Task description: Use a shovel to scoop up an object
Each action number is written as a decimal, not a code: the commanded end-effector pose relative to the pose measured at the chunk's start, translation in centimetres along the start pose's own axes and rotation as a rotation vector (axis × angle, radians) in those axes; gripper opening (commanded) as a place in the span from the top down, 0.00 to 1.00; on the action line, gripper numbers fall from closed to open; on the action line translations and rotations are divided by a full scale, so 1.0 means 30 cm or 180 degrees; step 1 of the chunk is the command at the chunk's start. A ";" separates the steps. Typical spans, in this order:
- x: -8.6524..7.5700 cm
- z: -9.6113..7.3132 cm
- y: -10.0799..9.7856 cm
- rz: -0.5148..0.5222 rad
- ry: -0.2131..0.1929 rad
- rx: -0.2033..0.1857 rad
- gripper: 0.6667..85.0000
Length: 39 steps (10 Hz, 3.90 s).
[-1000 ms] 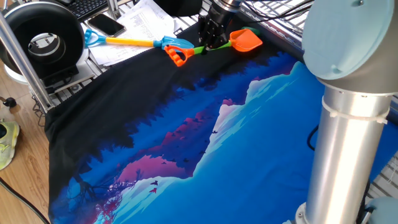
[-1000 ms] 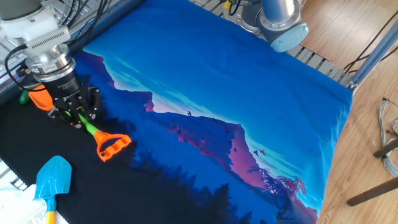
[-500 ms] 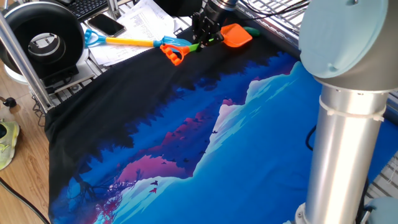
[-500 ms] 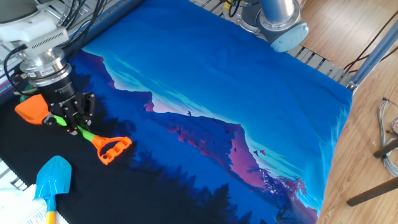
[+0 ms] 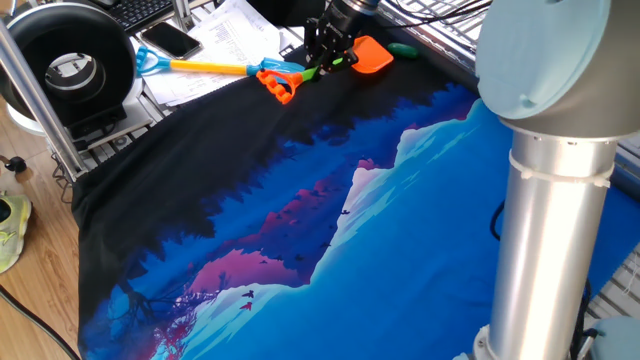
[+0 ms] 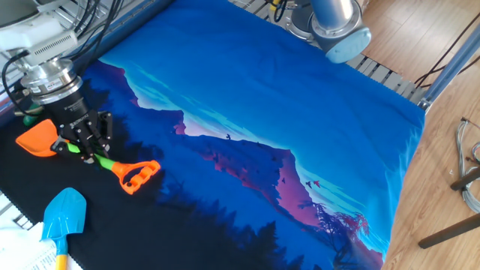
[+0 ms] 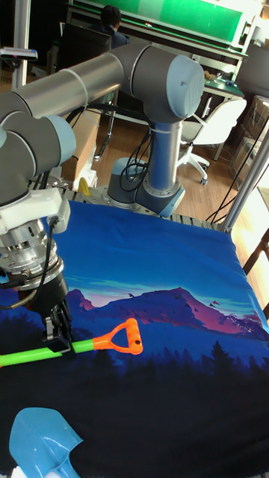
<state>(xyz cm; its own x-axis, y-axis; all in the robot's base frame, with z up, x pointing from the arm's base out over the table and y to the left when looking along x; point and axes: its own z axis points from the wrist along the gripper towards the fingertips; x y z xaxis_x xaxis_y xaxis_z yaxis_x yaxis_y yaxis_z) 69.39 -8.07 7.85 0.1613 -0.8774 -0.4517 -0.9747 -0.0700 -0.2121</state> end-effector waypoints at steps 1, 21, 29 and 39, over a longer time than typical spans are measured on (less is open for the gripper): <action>0.037 -0.010 0.028 -0.0042 -0.0060 -0.0002 0.99; 0.117 -0.078 0.129 0.0068 -0.0215 -0.0112 0.99; 0.105 -0.086 0.176 0.0034 -0.0377 -0.0163 0.99; 0.120 -0.104 0.197 0.0104 -0.0425 -0.0104 0.99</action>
<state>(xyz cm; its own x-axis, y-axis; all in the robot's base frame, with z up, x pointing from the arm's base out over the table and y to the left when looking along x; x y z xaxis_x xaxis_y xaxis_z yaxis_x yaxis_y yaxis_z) 63.62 -12.81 7.65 0.1468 -0.8098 -0.5681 -0.9852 -0.0684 -0.1571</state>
